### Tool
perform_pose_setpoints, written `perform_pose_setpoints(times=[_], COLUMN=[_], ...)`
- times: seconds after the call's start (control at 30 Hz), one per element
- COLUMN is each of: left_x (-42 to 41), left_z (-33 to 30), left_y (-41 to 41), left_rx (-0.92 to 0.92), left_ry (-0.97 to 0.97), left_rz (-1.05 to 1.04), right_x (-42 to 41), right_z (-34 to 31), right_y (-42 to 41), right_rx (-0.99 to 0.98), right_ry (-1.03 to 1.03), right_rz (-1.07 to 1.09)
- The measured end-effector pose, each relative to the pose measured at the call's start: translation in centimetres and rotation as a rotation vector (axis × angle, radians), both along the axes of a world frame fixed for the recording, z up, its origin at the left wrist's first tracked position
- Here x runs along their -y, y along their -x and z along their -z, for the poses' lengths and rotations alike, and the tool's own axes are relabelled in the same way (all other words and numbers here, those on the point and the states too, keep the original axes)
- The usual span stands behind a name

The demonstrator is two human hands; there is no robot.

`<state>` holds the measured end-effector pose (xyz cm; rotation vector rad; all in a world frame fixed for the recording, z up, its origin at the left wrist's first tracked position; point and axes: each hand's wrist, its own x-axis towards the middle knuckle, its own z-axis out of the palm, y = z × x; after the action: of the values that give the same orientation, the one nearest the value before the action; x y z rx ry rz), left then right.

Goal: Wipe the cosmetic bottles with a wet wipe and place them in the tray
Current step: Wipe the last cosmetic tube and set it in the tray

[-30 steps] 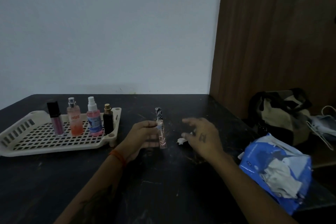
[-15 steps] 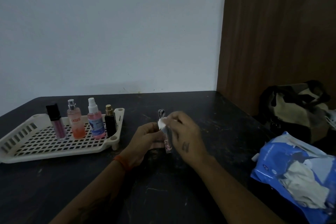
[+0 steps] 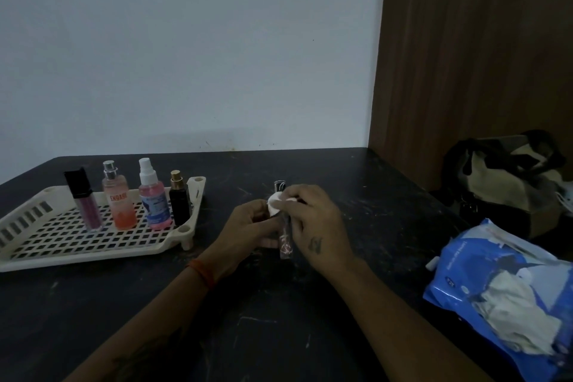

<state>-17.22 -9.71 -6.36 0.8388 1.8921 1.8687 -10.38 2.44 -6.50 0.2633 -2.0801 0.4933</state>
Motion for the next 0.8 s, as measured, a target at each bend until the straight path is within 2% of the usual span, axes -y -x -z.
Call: perform_pose_setpoints(times=[0.17,0.27,0.33,0.47,0.6,0.73,0.8], left_x=[-0.1,-0.1,0.0,-0.1,0.0,0.0,-0.1], left_z=[-0.1,0.0,0.0,-0.1,-0.1,-0.3,-0.2], left_y=[0.0,0.2,0.2,0.3,0.3,0.1,0.1], left_rx=[0.029,0.022,0.023,0.048,0.057,0.054,0.049], left_ry=[0.056,0.071,0.082,0.095,0.079,0.071,0.061], left_rz=[-0.011,-0.001,0.001,0.0,0.013,0.021,0.021], right_x=[-0.6,-0.2,-0.2,-0.8,-0.4,-1.4,-1.3], right_z=[-0.7,-0.4,-0.4,-0.5,0.0,-0.5,-0.6], right_y=[0.2,0.2,0.3,0.5,0.8,0.8,0.6], right_rx=[-0.118,-0.042,-0.038,-0.128,-0.038,-0.194,-0.195], right_ry=[0.164,0.095,0.149,0.247,0.249,0.497,0.434], right_rz=[0.055,0.011,-0.017,0.078,0.041,0.1,0.093])
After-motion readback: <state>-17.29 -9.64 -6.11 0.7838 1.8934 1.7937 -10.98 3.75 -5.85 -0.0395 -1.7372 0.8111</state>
